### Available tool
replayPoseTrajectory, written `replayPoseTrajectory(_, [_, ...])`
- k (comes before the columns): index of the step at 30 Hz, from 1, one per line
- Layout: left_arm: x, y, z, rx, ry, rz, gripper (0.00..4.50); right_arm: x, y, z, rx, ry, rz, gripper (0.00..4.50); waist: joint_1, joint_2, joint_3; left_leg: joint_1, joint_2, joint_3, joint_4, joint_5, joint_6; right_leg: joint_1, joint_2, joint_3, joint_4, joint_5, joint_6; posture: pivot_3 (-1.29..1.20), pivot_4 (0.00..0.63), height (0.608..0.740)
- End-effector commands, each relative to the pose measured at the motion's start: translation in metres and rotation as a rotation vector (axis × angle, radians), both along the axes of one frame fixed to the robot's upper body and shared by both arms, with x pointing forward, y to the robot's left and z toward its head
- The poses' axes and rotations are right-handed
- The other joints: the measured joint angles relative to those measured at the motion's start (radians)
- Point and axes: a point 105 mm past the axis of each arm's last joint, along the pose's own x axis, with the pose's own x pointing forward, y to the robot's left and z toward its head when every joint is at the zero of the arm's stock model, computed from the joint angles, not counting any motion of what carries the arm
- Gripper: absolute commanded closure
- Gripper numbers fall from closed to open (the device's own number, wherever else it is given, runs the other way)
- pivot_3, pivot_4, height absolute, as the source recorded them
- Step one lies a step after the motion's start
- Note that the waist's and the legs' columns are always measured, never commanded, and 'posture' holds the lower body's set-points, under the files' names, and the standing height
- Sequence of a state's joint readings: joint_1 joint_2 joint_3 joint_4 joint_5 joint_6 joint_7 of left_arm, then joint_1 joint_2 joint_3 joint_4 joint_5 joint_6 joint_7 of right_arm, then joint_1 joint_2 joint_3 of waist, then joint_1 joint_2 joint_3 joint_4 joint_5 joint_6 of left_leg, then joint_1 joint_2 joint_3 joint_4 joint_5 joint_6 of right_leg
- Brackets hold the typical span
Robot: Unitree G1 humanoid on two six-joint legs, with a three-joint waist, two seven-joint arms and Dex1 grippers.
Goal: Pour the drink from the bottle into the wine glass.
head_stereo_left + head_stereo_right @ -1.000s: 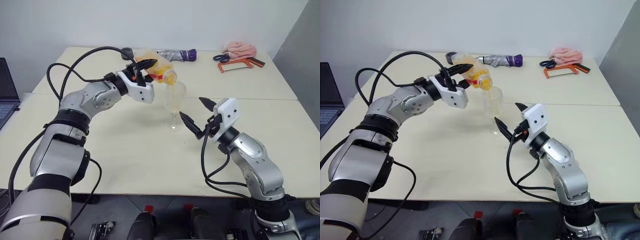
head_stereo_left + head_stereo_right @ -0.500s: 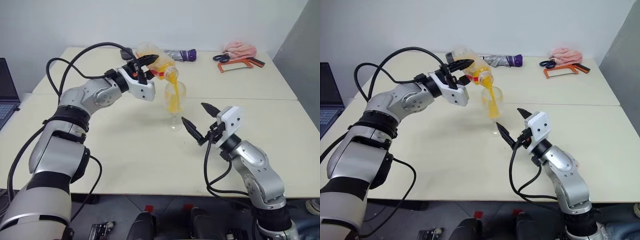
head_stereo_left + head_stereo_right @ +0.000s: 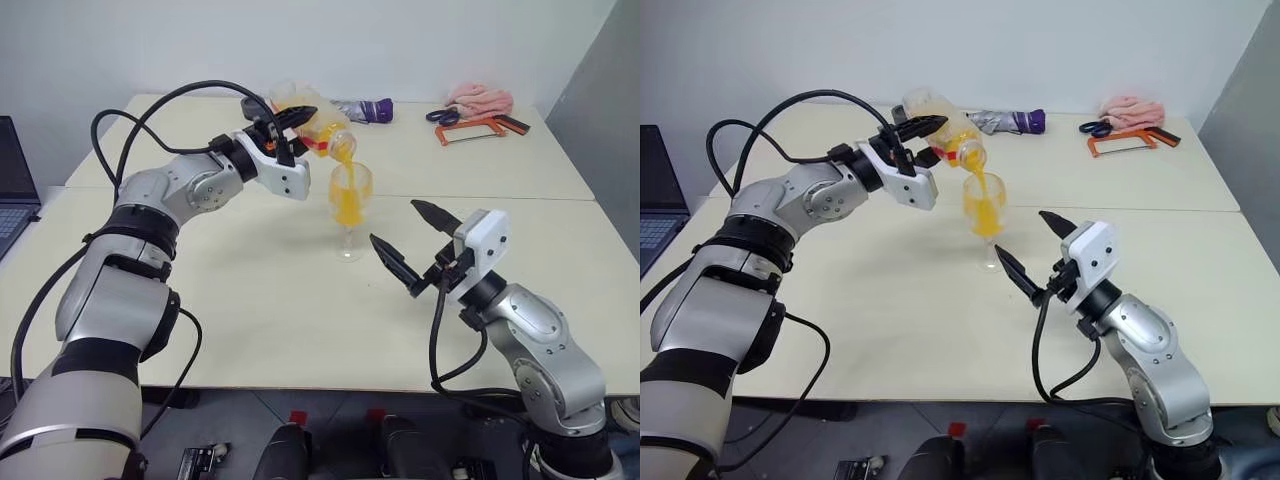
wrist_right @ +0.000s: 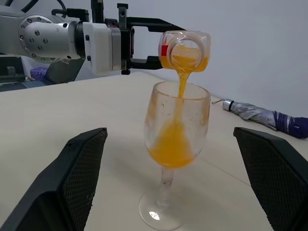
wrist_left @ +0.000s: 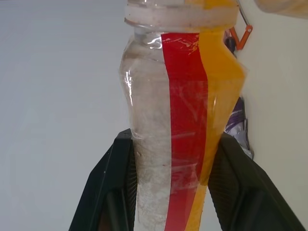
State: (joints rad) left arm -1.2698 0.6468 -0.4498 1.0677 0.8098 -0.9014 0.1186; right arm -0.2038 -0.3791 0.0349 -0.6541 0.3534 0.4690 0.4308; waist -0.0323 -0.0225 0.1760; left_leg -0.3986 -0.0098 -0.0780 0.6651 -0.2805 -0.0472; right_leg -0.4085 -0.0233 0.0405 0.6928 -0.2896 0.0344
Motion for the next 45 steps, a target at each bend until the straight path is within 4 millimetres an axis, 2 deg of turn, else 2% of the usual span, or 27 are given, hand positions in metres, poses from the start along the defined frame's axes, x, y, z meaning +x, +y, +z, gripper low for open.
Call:
replayPoseTrajectory(1, [-0.003, 0.0, 0.024, -0.016, -0.071, -0.008, 2.84, -0.005, -0.008, 0.013, -0.017, -0.044, 0.018, 0.0, 0.0, 0.0, 0.0, 0.0, 0.0, 0.0, 0.0, 0.0, 0.0, 0.0, 0.0, 0.0, 0.0, 0.0, 0.0, 0.0, 0.15, 0.74])
replayPoseTrajectory(11, [-0.002, -0.002, 0.024, -0.01, -0.074, -0.009, 2.84, -0.005, -0.015, 0.02, -0.054, 0.037, 0.176, 0.0, 0.0, 0.0, 0.0, 0.0, 0.0, 0.001, 0.001, -0.002, 0.003, 0.0, 0.0, 0.0, 0.003, 0.0, 0.0, 0.0, 0.15, 0.74])
replayPoseTrajectory(19, [-0.002, -0.001, 0.024, -0.005, -0.077, -0.004, 2.84, 0.003, -0.021, 0.03, -0.046, 0.05, 0.195, 0.0, 0.0, 0.0, 0.0, 0.0, 0.0, 0.001, 0.003, -0.002, 0.003, 0.0, 0.0, 0.0, 0.003, 0.0, 0.0, 0.0, 0.15, 0.74])
replayPoseTrajectory(45, [-0.001, -0.003, 0.027, 0.026, -0.11, -0.005, 2.84, 0.0, -0.01, 0.021, -0.03, 0.074, 0.209, 0.0, 0.0, 0.0, 0.0, 0.0, 0.0, 0.001, 0.004, -0.002, 0.003, 0.0, 0.0, 0.0, 0.004, 0.0, 0.0, 0.0, 0.15, 0.74])
